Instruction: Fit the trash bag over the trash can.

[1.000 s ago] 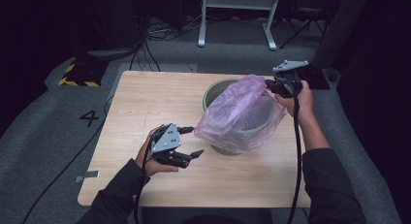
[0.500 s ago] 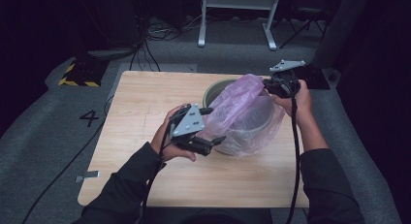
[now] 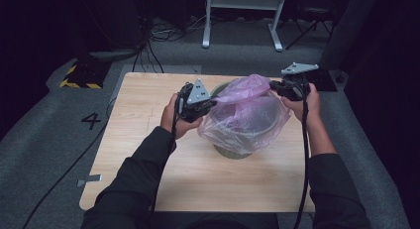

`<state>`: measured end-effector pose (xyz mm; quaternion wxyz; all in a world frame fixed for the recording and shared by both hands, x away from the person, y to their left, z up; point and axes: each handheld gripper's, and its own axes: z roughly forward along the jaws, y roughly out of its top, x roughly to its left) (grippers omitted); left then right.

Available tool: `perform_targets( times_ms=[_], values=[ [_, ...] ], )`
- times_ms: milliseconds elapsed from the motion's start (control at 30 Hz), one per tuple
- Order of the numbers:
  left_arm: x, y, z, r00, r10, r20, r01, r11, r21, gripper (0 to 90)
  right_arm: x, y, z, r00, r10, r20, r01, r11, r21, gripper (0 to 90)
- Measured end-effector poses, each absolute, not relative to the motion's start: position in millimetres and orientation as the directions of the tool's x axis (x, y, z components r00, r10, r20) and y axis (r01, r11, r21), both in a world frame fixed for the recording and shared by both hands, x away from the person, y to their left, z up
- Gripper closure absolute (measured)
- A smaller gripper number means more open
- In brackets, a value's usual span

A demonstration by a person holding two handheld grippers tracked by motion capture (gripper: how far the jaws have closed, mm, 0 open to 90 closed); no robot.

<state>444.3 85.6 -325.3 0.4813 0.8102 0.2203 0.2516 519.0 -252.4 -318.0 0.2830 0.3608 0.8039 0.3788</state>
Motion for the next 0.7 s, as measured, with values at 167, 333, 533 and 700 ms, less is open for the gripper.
perform_targets(
  times_ms=[167, 333, 533, 700],
  values=[
    [470, 94, -334, 0.759, 0.635, 0.146, 0.145, -0.382, 0.913, 88.8, 522, -255, -319, -0.506, 0.834, -0.221, 0.375, 0.443, 0.814, 82.4],
    [497, 99, -349, 0.736, 0.673, 0.069, 0.207, -0.321, 0.924, 88.9, 528, -255, -325, -0.471, 0.842, -0.263, 0.392, 0.467, 0.793, 83.6],
    [520, 101, -373, 0.725, 0.689, -0.008, 0.302, -0.308, 0.902, 89.4, 537, -270, -337, -0.468, 0.867, -0.171, 0.441, 0.396, 0.806, 88.9],
    [528, 97, -386, 0.740, 0.669, -0.059, 0.339, -0.297, 0.893, 89.2, 539, -273, -353, -0.519, 0.848, -0.112, 0.461, 0.388, 0.798, 90.0]
  ],
)
